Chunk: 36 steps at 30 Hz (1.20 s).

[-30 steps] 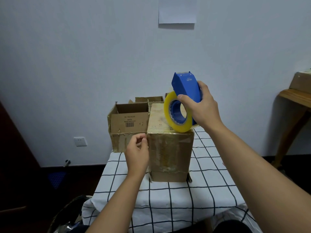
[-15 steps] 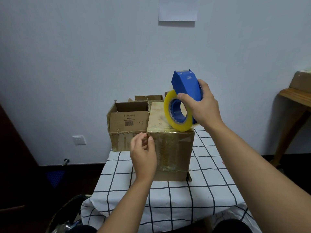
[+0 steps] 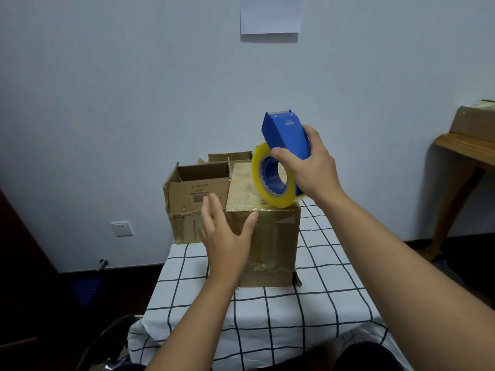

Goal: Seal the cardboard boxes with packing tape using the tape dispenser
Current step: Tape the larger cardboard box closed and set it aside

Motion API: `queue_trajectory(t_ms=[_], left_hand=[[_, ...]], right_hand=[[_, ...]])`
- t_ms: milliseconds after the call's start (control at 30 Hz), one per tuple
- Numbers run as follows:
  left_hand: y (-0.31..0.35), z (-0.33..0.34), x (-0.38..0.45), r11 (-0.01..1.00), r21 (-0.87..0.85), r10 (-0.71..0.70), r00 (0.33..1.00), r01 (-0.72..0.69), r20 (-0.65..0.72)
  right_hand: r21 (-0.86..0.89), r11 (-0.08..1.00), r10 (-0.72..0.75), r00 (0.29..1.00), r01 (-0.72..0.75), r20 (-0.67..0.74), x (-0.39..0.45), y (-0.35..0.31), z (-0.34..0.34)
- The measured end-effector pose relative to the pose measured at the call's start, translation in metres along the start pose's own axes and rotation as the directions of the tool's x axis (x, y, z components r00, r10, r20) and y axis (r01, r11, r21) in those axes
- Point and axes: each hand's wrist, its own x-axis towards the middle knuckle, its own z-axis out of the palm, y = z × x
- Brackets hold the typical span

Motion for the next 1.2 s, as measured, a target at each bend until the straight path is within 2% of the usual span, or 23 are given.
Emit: queue_trajectory(t_ms=[100,167,300,500,667,900,1033,1200], left_hand=[[0.008,0.001,0.014,0.933,0.258,0.246,0.968,-0.250,0.049],[0.010,0.002,0.020,0.907,0.295,0.284,0.953,-0.302,0.104],[0.007,0.002,0.025,0.844,0.402,0.339,0.934,-0.354,0.112],[0.017,0.011,0.019,0.781,0.527,0.330,0.938,-0.336,0.110],[0.027,0.027,0.011,0.781,0.444,0.427,0.895,-0.438,0.131],[0.035,0.037,0.010,0.768,0.512,0.395,0.914,-0.385,0.094],[0.044,0.041,0.009,0.761,0.561,0.332,0.939,-0.326,0.094],[0.045,0.036,0.006,0.747,0.564,0.340,0.931,-0.353,0.132]], right_hand=[[0.002,1.000,0.009,1.000,-0.009,-0.009,-0.001,0.001,-0.002],[0.009,1.000,0.012,0.999,-0.011,-0.031,-0.002,0.000,-0.003],[-0.013,1.000,-0.014,0.990,0.012,-0.139,-0.003,0.004,-0.010],[-0.056,0.998,-0.037,0.983,0.027,-0.180,-0.005,0.014,-0.022],[-0.010,1.000,0.018,0.986,-0.020,-0.163,-0.002,0.018,-0.026],[0.009,0.999,0.039,0.987,-0.038,-0.155,0.000,0.024,-0.030],[-0.024,1.000,0.013,0.989,-0.017,-0.147,-0.001,0.021,-0.028],[-0.073,0.997,-0.016,0.994,0.008,-0.110,0.000,0.016,-0.027]])
